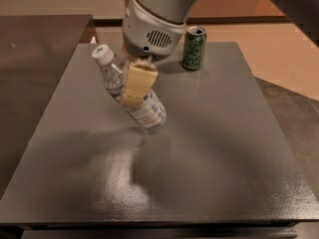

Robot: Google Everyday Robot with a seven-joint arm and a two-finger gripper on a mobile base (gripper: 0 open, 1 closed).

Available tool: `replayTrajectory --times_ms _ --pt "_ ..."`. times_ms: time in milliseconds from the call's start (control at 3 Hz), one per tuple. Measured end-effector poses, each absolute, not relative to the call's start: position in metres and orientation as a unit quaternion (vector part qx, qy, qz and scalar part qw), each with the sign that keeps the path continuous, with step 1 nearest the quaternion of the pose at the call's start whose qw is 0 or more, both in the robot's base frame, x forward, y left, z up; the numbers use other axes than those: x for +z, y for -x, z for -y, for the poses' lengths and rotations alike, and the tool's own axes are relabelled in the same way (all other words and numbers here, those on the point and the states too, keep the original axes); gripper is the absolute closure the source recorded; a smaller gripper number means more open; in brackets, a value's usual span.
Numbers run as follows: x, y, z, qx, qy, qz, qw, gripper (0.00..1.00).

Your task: Knock blue plastic bottle over

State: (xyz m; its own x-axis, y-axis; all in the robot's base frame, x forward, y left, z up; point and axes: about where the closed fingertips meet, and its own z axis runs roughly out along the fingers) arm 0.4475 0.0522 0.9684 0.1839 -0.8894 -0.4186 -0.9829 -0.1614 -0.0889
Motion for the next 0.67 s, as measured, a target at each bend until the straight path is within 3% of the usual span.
replayTrajectory --times_ms 667 --pt "0.945 -0.485 -0.03 0.004 0.764 -0.637 0.104 1.0"
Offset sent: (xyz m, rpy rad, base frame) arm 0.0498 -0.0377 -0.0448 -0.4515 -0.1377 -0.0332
